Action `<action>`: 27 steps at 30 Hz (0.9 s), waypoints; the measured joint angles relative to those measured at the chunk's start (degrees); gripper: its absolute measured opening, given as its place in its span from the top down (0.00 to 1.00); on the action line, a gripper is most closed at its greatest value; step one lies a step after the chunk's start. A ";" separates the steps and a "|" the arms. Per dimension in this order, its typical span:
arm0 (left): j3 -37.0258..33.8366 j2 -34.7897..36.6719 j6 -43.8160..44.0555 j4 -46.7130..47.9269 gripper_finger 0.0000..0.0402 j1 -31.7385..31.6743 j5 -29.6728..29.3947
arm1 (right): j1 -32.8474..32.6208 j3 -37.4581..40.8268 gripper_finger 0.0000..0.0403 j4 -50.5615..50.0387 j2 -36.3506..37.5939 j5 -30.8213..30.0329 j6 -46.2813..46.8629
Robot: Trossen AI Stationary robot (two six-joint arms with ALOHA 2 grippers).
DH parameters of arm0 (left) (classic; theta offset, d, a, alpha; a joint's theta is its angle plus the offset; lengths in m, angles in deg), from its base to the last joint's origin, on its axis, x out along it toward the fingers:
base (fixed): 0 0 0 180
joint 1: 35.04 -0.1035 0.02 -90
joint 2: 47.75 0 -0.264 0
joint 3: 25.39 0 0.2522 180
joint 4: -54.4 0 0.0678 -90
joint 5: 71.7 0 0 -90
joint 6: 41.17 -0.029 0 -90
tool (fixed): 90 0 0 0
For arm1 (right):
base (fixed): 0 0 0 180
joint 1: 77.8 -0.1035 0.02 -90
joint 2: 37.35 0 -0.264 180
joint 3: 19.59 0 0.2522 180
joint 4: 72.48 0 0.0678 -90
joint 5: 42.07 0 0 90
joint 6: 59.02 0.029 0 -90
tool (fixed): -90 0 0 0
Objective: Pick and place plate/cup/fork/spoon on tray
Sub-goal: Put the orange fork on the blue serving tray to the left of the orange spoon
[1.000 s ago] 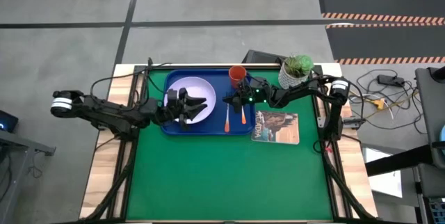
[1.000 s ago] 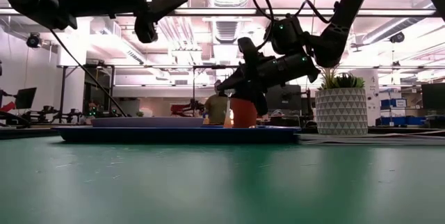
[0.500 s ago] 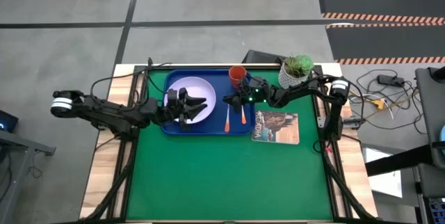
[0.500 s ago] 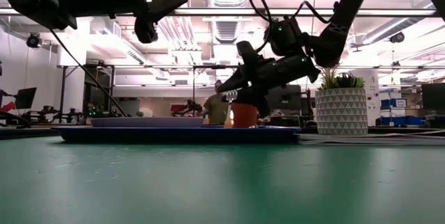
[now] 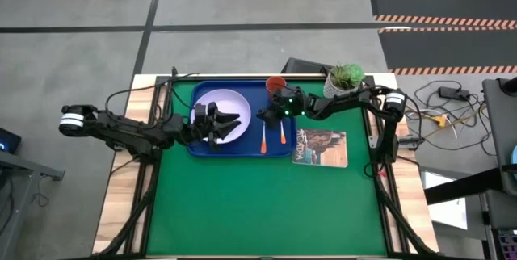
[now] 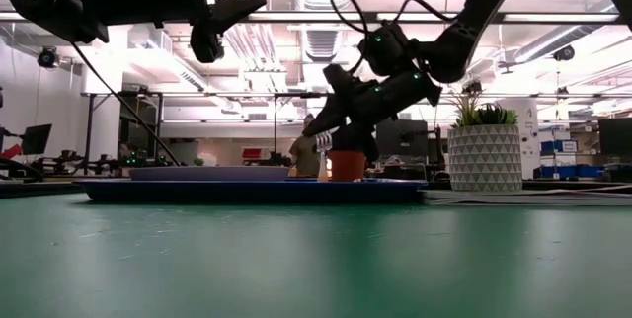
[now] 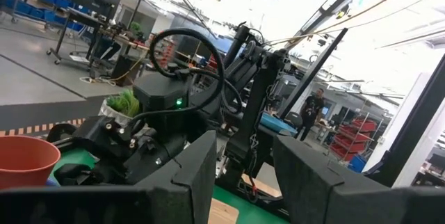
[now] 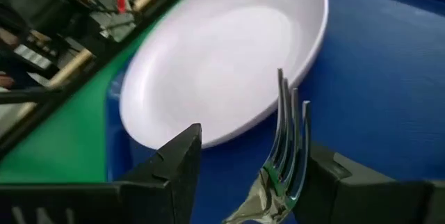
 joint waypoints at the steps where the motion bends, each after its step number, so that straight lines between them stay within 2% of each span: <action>1: 0.00 0.00 0.00 0.01 0.69 0.00 0.00 | 0.00 -0.55 0.58 -1.60 0.00 -0.25 -0.53; 27: -0.02 0.00 0.02 0.02 0.69 0.02 -0.02 | 0.28 -1.79 0.55 -5.08 0.00 -1.25 -1.82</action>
